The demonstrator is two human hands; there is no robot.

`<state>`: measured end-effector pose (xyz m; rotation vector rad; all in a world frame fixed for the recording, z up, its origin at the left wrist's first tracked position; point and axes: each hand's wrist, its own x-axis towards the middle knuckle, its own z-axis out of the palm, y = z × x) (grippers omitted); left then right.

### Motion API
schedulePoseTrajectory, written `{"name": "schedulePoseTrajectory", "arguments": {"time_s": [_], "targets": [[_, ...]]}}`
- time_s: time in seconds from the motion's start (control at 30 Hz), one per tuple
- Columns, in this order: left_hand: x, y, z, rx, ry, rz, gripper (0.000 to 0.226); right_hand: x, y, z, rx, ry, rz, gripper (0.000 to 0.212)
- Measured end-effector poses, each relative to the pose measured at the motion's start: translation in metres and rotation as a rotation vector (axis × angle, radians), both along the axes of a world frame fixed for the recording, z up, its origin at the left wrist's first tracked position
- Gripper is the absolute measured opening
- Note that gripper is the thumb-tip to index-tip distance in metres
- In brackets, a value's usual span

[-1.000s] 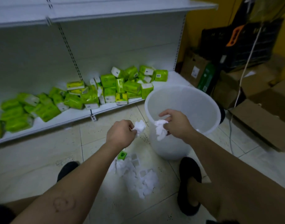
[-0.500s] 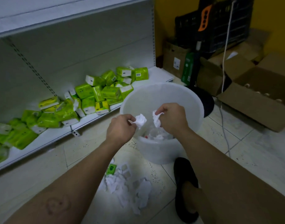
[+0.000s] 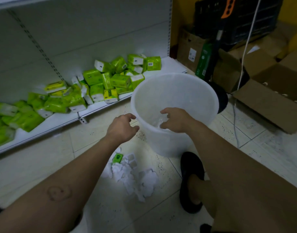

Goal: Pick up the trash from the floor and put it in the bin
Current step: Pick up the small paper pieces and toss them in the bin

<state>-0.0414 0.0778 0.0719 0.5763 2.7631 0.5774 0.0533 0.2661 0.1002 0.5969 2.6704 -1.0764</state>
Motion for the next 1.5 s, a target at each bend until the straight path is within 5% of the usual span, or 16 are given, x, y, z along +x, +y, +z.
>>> {"name": "schedulePoseTrajectory", "arguments": {"time_s": [0.4, 0.9, 1.17, 1.3, 1.5], "targets": [[0.033, -0.147, -0.016, -0.042, -0.166, 0.177, 0.047, 0.005, -0.13, -0.009, 0.093, -0.07, 0.31, 0.057], [0.0, -0.205, -0.182, -0.123, -0.483, 0.278, 0.051, -0.043, -0.156, -0.178, 0.139, -0.506, 0.427, 0.05], [-0.039, -0.207, -0.292, -0.228, -0.394, 0.073, 0.041, -0.071, -0.213, -0.294, 0.031, -0.459, 0.553, 0.044], [-0.045, -0.198, -0.322, -0.15, -0.562, 0.127, 0.041, -0.077, -0.215, -0.323, 0.053, -0.407, 0.553, 0.056], [-0.024, -0.197, -0.341, -0.165, -0.434, 0.165, 0.03, -0.074, -0.212, -0.332, 0.005, -0.343, 0.428, 0.045]]}}
